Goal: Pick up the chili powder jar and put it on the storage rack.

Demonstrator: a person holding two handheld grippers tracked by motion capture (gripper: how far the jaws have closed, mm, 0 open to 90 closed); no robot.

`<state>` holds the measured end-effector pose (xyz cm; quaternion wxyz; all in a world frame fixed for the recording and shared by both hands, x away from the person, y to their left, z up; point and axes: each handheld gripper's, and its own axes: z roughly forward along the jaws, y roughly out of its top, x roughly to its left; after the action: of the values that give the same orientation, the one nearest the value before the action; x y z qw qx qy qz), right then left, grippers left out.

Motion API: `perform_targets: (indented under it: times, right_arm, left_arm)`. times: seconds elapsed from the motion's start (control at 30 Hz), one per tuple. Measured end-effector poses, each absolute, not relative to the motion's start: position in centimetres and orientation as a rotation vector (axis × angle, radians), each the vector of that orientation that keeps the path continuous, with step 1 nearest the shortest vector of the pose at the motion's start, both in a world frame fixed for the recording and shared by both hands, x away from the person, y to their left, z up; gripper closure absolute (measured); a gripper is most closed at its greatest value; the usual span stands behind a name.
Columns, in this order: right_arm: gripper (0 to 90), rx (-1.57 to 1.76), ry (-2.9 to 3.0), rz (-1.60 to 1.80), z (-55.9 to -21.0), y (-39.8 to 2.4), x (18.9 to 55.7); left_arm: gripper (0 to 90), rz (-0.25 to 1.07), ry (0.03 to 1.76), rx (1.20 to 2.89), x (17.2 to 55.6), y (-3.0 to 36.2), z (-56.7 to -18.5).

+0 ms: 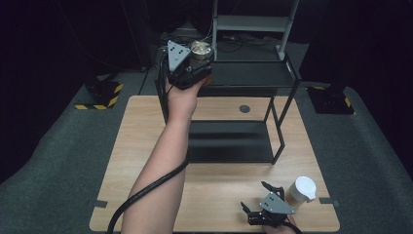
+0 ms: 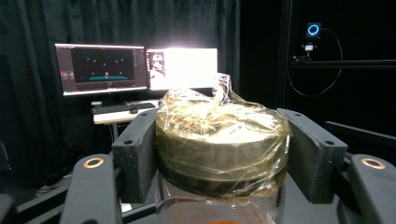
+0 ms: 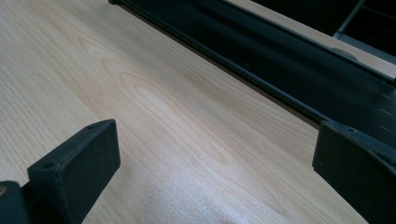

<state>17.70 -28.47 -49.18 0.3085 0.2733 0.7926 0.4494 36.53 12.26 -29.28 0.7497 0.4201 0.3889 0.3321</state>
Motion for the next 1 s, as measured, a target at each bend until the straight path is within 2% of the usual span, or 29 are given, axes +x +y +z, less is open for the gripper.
perform_targets:
  times: [0.17,0.43,1.0]
  right_arm:
    - [0.0,0.719,2.095,1.186,-49.2,-28.5,17.7]
    - [0.0,0.717,2.095,1.186,-49.2,-28.4,17.7]
    - [0.0,0.706,2.100,1.172,-49.2,-28.2,17.6]
  left_arm:
    - [26.6,0.717,0.870,0.916,36.3,11.9,-29.2]
    - [0.5,0.747,0.897,0.932,35.6,11.5,-29.0]
    - [0.2,0.768,0.881,0.954,32.9,12.5,-30.3]
